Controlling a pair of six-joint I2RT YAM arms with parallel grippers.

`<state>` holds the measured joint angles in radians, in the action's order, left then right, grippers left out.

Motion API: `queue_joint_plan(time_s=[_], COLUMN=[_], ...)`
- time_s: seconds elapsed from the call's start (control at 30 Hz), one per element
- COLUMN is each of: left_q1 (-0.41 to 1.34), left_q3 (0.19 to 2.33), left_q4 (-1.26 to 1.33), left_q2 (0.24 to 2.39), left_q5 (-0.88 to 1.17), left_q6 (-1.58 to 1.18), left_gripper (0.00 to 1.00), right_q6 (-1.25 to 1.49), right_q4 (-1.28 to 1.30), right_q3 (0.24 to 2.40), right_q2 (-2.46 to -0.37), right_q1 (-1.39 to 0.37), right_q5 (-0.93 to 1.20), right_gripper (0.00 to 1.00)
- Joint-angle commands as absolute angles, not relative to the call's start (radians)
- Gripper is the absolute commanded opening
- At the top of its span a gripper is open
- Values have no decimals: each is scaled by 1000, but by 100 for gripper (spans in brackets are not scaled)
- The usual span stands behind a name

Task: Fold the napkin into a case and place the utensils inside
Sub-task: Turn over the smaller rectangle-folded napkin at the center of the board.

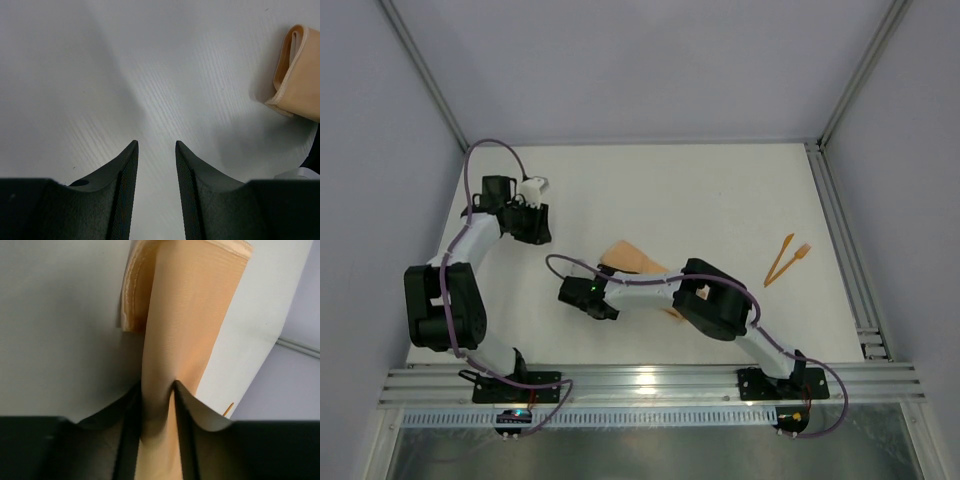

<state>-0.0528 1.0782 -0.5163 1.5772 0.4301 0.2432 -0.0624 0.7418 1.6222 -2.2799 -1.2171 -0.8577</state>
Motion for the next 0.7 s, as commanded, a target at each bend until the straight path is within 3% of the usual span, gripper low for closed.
queue_joint_plan(time_s=[0.0, 0.07, 0.27, 0.43, 0.67], left_q1=[-69, -78, -89, -87, 26], left_q3=[1115, 1118, 1127, 1131, 1163], left_q4=[-512, -511, -511, -508, -502], left_q2=[1546, 1548, 1552, 1559, 1577], left_q5=[442, 442, 451, 448, 378], left_q6=[244, 245, 238, 224, 207], left_gripper=[38, 38, 39, 39, 42], right_q6=[41, 41, 23, 47, 283], right_q4=[684, 678, 628, 582, 649], right_q3=[1658, 1673, 1687, 1648, 1345], right_q2=[-2247, -2238, -2163, -2033, -1610], right_q1=[-1241, -1252, -1281, -1281, -1166], right_q5=[-671, -657, -586, -499, -385], right_gripper=[41, 52, 66, 66, 63])
